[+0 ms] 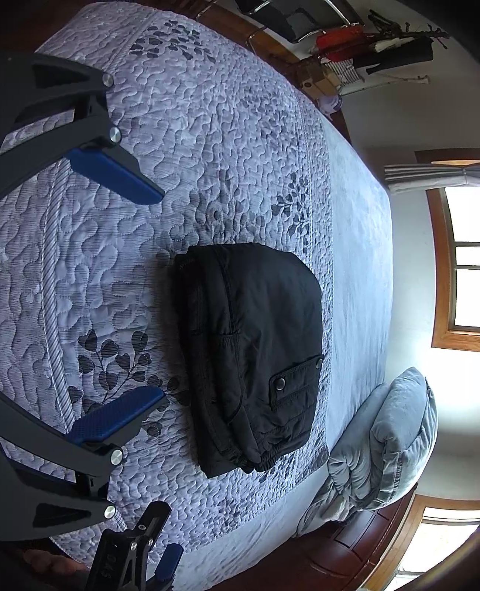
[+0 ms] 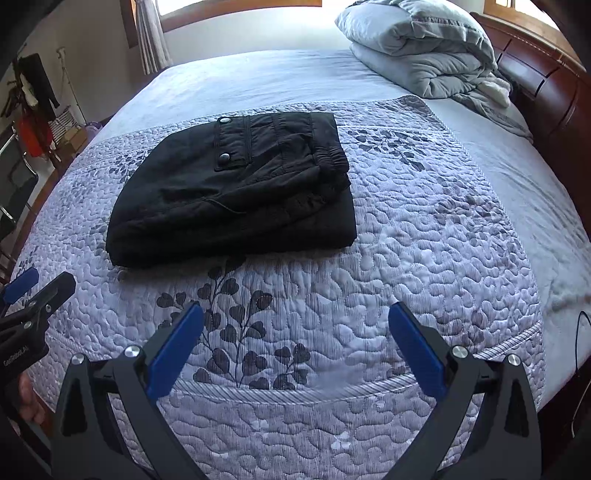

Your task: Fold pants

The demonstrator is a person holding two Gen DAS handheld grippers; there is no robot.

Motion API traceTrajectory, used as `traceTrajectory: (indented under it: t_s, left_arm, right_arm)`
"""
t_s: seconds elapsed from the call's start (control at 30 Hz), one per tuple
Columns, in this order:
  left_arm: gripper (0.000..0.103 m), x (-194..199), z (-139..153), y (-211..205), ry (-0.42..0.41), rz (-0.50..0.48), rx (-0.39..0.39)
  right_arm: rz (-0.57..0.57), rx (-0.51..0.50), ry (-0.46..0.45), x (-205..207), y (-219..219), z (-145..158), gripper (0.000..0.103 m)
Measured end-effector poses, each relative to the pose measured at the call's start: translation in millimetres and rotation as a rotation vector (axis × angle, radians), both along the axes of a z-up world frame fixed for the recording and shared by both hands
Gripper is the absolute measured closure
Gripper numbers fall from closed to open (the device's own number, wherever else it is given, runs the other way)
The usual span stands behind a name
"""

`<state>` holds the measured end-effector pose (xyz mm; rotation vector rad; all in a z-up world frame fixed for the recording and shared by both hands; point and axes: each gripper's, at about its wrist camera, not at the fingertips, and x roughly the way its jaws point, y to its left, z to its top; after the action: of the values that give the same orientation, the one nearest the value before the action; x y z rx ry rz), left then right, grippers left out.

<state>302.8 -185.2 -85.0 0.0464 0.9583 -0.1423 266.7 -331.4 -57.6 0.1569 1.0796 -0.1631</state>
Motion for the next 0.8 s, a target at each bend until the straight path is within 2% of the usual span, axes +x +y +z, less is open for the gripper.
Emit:
traceTrajectory:
  t_s: [0.8]
  left_arm:
    - [0.004,1.3,-0.3,-2.1,0.001,-0.015,0.0]
  right_arm:
    - [0.014,-0.003,-0.009,1.2,1.6,2.3,0.003]
